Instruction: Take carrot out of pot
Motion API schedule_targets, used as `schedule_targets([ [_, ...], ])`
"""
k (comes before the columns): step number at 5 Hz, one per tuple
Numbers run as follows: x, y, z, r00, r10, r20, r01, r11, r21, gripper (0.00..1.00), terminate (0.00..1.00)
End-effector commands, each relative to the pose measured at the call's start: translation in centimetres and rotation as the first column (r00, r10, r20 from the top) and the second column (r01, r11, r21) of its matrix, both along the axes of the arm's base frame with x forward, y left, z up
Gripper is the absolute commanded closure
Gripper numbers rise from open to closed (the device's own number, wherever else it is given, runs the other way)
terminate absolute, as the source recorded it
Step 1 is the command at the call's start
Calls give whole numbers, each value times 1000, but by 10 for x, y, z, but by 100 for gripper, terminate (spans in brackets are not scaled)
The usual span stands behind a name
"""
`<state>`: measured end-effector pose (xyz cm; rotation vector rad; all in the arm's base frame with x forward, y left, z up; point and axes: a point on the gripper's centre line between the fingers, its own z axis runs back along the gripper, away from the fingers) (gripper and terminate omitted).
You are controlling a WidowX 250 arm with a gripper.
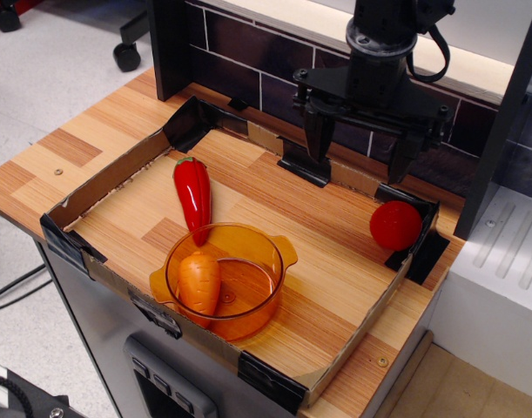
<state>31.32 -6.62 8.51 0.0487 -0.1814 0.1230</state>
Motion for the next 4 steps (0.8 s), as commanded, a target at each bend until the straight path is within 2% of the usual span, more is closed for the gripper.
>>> schedule_targets([
  [1,0,0,0,1000,0,0,0,1000,0,0,0],
  [2,-9,15,23,999,-18,47,18,1000,-15,0,0],
  [3,-22,39,41,998,-22,63,25,999,-47,0,0],
  [4,-39,61,45,998,-10,69,14,998,-56,0,0],
])
